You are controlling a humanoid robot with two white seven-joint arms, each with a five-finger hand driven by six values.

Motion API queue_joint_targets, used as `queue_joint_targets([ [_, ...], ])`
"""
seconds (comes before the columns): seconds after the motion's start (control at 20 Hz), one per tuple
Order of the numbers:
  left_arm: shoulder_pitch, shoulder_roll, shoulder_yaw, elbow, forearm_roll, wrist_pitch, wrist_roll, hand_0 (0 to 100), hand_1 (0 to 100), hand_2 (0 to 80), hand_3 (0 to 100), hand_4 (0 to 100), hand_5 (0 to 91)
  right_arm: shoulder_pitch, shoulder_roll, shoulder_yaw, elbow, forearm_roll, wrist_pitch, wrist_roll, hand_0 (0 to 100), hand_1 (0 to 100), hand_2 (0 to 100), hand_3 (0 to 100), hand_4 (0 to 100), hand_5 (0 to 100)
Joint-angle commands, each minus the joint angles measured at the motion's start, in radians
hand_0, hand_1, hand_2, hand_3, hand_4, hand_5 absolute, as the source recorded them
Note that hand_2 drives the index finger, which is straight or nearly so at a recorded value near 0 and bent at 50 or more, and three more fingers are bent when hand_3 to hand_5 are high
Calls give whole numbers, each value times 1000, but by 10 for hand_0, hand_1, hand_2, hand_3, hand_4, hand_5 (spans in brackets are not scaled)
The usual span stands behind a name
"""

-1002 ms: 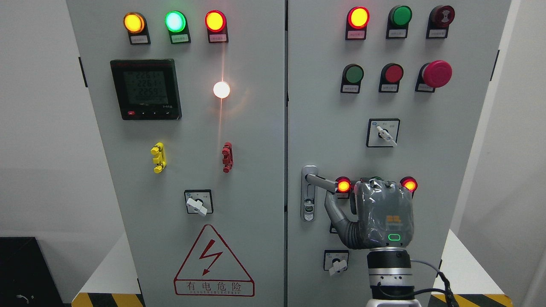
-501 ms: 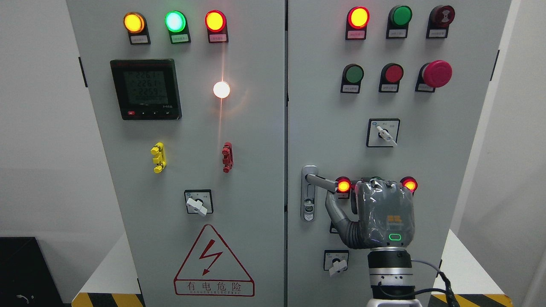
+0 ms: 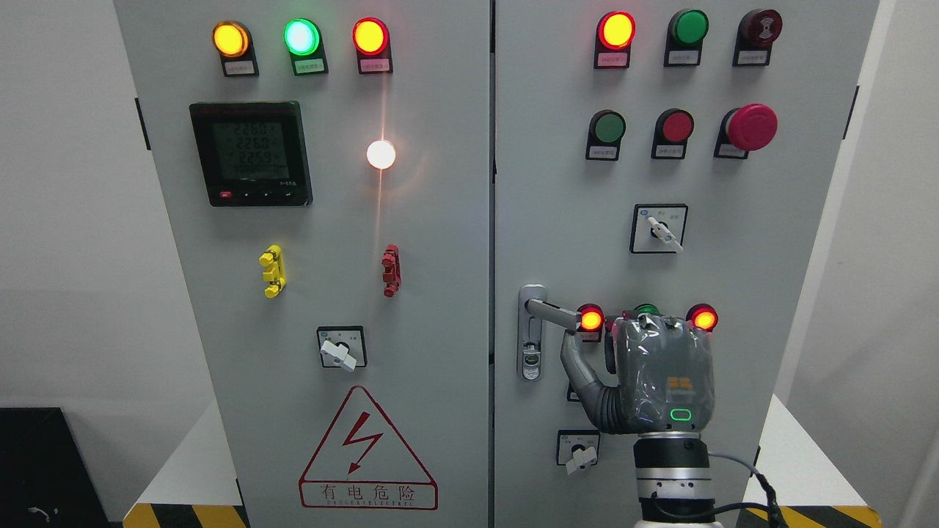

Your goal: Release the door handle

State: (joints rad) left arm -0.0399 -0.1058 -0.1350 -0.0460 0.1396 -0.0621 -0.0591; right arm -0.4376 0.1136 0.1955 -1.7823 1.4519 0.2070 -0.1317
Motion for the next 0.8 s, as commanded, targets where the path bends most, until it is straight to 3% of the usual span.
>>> queue_joint_targets([
  [0.0, 0, 0, 0, 0, 0, -1, -1, 120, 556, 0, 0, 0, 0, 19, 0, 7, -14, -1, 0, -3, 548, 262, 988, 1000, 1000, 1000],
  [0.5, 0, 0, 0, 0, 0, -1, -1, 120, 556, 0, 0, 0, 0, 135, -2, -4, -115, -15, -63, -23, 531, 258, 881, 1000, 977, 1000],
  [0.6, 0, 0, 0, 0, 0, -1, -1, 120, 556, 0, 0, 0, 0, 164, -3, -5, -143, -27, -77, -26, 525, 258, 797, 987, 924, 921],
  [0.75, 0, 0, 0, 0, 0, -1, -1, 120, 556, 0, 0, 0, 0, 203, -5, -24, -176, -41, -115, -43, 519, 260, 675, 863, 817, 804],
])
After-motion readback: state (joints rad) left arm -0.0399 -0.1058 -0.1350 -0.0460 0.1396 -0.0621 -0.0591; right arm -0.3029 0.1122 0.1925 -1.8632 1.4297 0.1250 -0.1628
